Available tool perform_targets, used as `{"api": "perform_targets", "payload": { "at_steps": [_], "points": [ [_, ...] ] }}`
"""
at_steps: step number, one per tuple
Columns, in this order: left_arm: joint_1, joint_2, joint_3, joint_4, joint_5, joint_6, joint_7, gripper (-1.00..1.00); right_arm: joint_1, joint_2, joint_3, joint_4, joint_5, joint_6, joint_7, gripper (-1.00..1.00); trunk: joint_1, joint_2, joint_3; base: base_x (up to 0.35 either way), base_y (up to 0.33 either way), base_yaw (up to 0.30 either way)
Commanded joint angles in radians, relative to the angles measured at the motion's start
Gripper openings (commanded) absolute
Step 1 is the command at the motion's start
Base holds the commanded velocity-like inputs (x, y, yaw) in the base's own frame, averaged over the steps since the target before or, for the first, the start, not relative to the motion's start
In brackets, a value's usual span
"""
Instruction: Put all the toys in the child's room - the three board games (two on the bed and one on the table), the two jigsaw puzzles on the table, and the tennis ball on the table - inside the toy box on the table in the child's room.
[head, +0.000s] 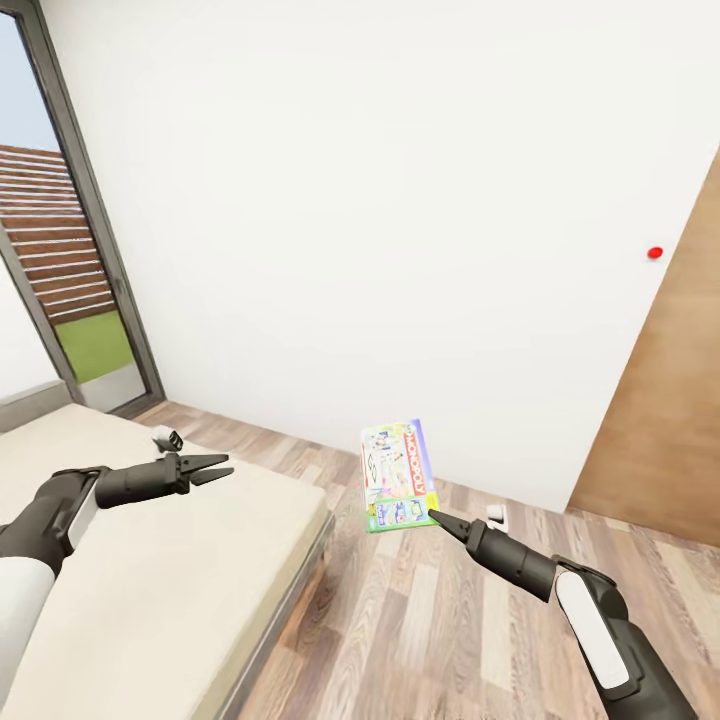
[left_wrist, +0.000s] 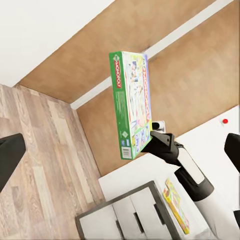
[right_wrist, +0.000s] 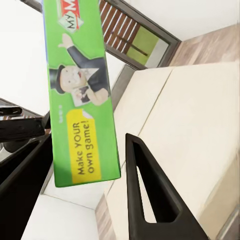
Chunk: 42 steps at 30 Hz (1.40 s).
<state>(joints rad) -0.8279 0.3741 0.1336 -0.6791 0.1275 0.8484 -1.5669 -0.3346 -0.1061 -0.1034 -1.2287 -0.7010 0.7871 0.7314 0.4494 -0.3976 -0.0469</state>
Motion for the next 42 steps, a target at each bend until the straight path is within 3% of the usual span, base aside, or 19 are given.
{"api": "perform_targets", "payload": {
  "at_steps": [1, 42],
  "points": [
    [0.0, 0.0, 0.0, 0.0, 0.0, 0.011, -0.004, 1.0, -0.001, 0.0, -0.001, 0.0, -0.008, 0.008, 0.002, -1.0, 0.001, -0.002, -0.002, 0.0, 0.0, -0.276],
    [0.0, -0.001, 0.0, 0.0, -0.001, 0.011, -0.004, 1.0, -0.001, 0.0, -0.001, 0.002, -0.008, 0.008, 0.002, -1.0, 0.001, -0.002, -0.002, 0.0, 0.0, -0.276]
  ]
}}
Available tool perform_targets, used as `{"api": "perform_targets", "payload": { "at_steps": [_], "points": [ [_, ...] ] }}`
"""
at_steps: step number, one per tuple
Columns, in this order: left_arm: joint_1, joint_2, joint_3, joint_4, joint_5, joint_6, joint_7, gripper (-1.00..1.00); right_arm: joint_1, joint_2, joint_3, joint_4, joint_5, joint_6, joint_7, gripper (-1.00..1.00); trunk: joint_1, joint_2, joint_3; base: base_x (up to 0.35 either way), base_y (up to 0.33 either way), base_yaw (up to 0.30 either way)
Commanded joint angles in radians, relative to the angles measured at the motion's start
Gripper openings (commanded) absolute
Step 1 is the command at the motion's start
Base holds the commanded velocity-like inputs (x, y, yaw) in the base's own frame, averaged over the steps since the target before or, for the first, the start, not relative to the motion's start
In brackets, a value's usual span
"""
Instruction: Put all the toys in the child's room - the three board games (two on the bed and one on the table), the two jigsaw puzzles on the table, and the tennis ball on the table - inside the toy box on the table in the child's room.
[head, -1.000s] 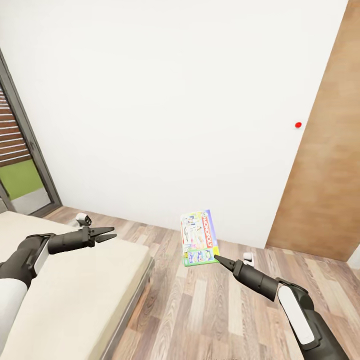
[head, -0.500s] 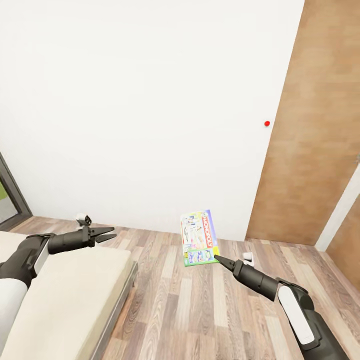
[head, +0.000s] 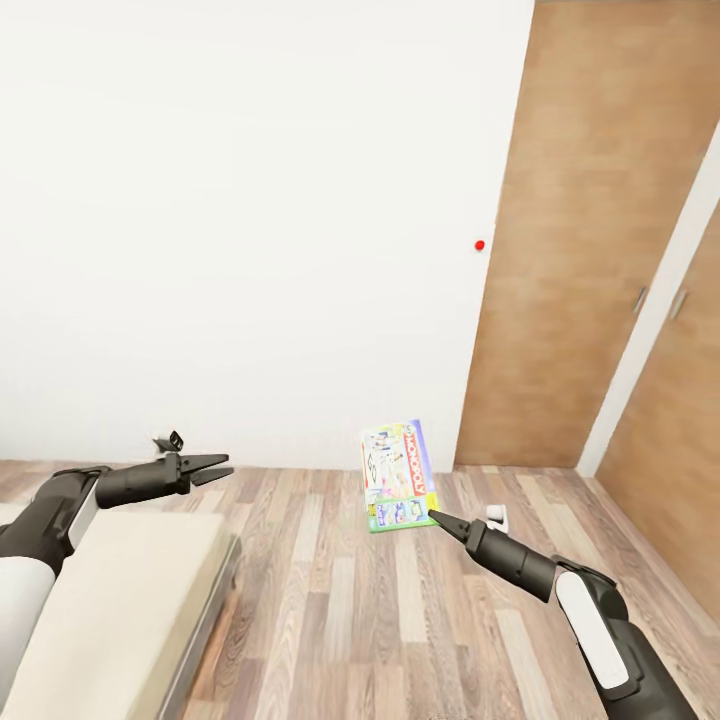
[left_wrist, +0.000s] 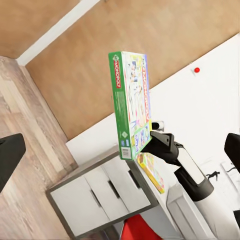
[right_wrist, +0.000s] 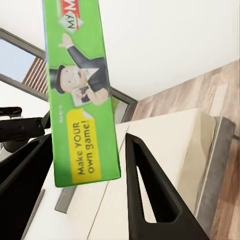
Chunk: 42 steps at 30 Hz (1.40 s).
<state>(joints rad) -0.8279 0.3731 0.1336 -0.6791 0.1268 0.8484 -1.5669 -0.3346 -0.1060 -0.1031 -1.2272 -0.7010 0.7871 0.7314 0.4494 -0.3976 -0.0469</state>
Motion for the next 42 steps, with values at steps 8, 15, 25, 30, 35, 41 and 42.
{"api": "perform_targets", "payload": {
  "at_steps": [8, 15, 25, 30, 35, 41, 42],
  "points": [
    [0.0, 0.0, -0.001, 0.0, 0.0, 0.011, -0.004, 1.0, -0.001, 0.0, -0.001, 0.0, -0.008, 0.008, 0.002, -1.0, 0.001, -0.002, -0.002, 0.0, 0.0, -0.277],
    [0.0, -0.002, 0.0, 0.0, -0.001, 0.011, -0.004, 1.0, -0.001, 0.0, -0.001, 0.0, -0.008, 0.008, 0.002, -1.0, 0.001, -0.002, -0.002, -0.007, 0.0, -0.276],
    [0.0, -0.005, -0.001, 0.0, -0.001, 0.011, -0.004, 1.0, -0.001, 0.001, -0.001, 0.0, -0.008, 0.008, 0.002, -1.0, 0.001, -0.002, -0.002, -0.041, 0.0, -0.277],
    [0.0, -0.005, -0.001, 0.0, -0.001, 0.011, -0.004, 1.0, -0.001, 0.001, -0.001, 0.0, -0.008, 0.008, 0.002, -1.0, 0.001, -0.002, -0.002, -0.01, 0.0, -0.276],
    [0.0, -0.005, -0.002, 0.0, -0.001, 0.011, -0.004, 1.0, -0.001, 0.001, -0.001, 0.0, -0.008, 0.008, 0.002, -1.0, 0.001, -0.002, -0.002, -0.122, 0.047, -0.276],
    [0.0, -0.005, -0.001, 0.0, -0.001, 0.011, -0.004, 1.0, -0.001, 0.001, -0.001, 0.0, -0.008, 0.008, 0.002, -1.0, 0.001, -0.002, -0.002, -0.055, 0.027, -0.276],
    [0.0, -0.005, -0.001, 0.0, -0.001, 0.011, -0.004, 1.0, -0.001, 0.001, -0.001, 0.0, -0.008, 0.008, 0.002, -1.0, 0.001, -0.002, -0.002, -0.012, 0.006, -0.276]
  ]
}}
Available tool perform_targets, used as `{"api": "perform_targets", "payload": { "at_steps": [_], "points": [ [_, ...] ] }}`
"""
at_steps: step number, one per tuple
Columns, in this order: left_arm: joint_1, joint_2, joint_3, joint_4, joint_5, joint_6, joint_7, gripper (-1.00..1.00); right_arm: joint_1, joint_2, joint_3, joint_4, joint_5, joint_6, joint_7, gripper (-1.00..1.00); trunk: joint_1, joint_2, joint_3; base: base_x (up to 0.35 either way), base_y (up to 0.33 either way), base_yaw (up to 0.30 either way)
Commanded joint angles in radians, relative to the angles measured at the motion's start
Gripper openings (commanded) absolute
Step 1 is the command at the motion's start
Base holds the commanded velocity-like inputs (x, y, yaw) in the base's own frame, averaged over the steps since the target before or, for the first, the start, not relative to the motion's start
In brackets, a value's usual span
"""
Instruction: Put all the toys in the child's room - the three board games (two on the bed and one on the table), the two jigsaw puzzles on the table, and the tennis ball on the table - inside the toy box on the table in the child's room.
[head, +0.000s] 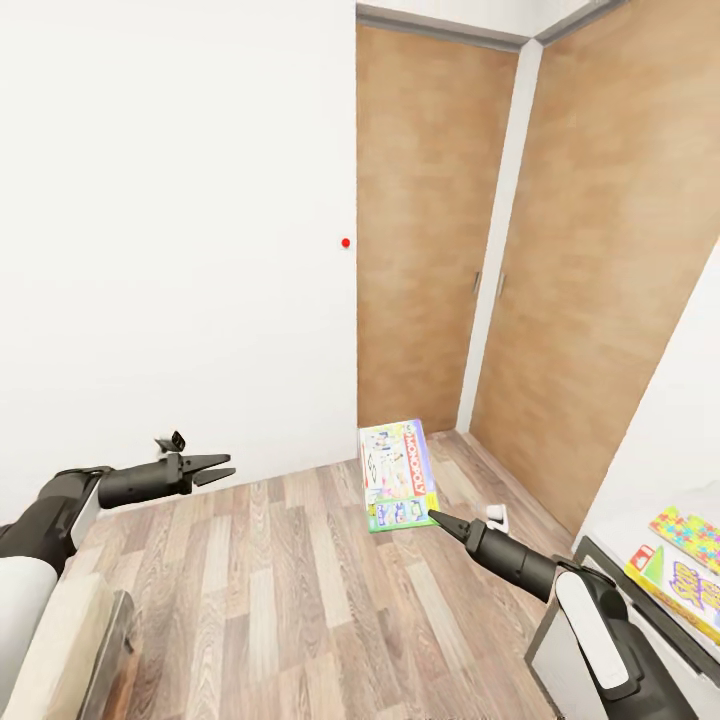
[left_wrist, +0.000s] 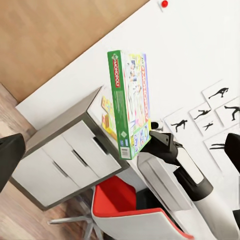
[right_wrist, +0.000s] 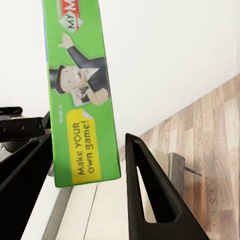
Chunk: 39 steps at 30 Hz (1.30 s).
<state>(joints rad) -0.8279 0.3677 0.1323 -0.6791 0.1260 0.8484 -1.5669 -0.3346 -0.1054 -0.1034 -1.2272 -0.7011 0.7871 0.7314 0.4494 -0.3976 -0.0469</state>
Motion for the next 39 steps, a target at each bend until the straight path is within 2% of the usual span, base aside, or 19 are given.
{"api": "perform_targets", "payload": {
  "at_steps": [1, 33, 39],
  "points": [
    [0.0, 0.0, 0.0, 0.0, 0.0, 0.011, -0.004, 1.0, -0.001, 0.0, -0.001, 0.0, -0.008, 0.007, 0.002, -1.0, 0.001, -0.002, -0.002, -0.01, 0.005, -0.276],
    [0.0, 0.0, 0.0, 0.0, 0.0, 0.011, -0.004, 1.0, -0.001, 0.0, -0.001, 0.0, -0.008, 0.007, 0.002, -1.0, 0.001, -0.002, -0.002, -0.04, 0.014, -0.276],
    [0.0, 0.0, 0.0, 0.0, 0.0, 0.011, -0.004, 1.0, -0.001, 0.0, -0.001, 0.0, -0.005, 0.007, 0.002, -1.0, 0.001, -0.002, -0.003, 0.0, 0.0, -0.11]
  ]
}}
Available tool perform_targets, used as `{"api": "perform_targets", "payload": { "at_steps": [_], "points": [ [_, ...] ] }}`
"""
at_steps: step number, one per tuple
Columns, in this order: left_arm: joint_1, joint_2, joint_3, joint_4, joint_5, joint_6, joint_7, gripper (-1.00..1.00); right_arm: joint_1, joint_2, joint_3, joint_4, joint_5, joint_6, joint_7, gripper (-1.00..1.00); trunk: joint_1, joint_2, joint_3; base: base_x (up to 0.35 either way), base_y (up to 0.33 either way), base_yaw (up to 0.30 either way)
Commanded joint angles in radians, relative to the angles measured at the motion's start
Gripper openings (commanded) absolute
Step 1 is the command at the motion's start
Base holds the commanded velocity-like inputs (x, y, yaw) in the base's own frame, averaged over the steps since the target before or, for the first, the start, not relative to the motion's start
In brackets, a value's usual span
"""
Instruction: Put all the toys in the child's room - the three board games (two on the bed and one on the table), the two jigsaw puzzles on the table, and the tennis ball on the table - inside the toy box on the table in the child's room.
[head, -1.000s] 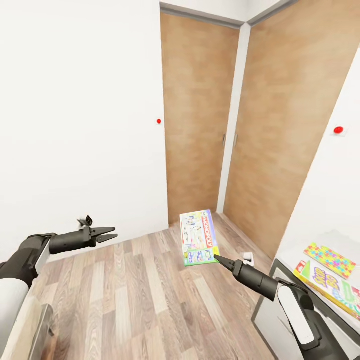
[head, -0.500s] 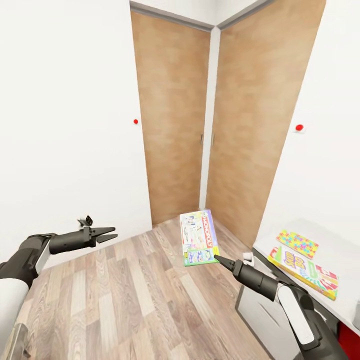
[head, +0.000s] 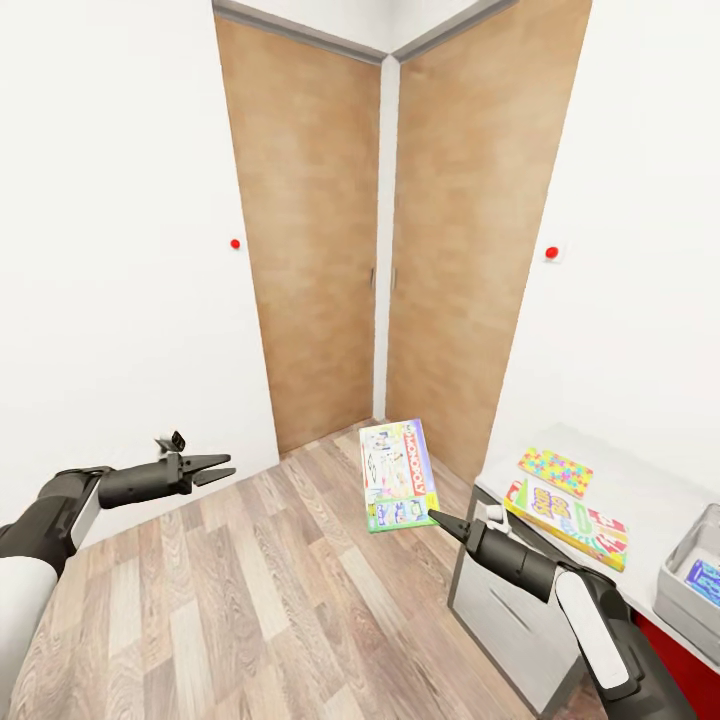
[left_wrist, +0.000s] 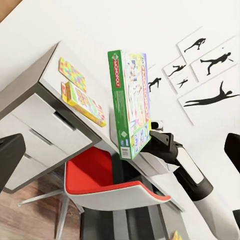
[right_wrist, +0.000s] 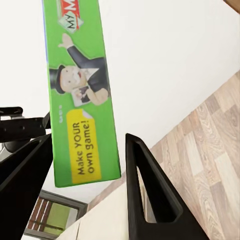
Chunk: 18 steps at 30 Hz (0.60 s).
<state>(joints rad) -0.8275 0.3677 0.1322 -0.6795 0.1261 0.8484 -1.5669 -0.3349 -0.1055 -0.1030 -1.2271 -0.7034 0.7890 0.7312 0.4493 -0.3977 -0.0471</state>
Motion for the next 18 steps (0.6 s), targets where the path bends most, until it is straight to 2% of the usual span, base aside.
{"api": "perform_targets", "payload": {
  "at_steps": [1, 8, 18],
  "points": [
    [-0.001, 0.0, 0.0, 0.0, 0.0, 0.011, -0.004, 1.0, -0.001, 0.0, -0.001, 0.0, -0.001, 0.005, 0.001, -1.0, 0.001, -0.002, -0.002, 0.0, 0.0, -0.026],
    [-0.001, 0.0, 0.0, 0.0, 0.0, 0.011, -0.004, 1.0, -0.001, 0.02, -0.001, 0.0, 0.003, -0.044, -0.007, -1.0, 0.001, -0.002, -0.002, 0.0, 0.0, -0.009],
    [-0.001, 0.0, 0.0, 0.0, 0.0, 0.011, -0.004, 1.0, 0.003, 0.025, 0.0, -0.009, -0.004, -0.062, -0.018, -1.0, 0.001, -0.002, -0.002, 0.0, 0.0, 0.0]
  ]
}}
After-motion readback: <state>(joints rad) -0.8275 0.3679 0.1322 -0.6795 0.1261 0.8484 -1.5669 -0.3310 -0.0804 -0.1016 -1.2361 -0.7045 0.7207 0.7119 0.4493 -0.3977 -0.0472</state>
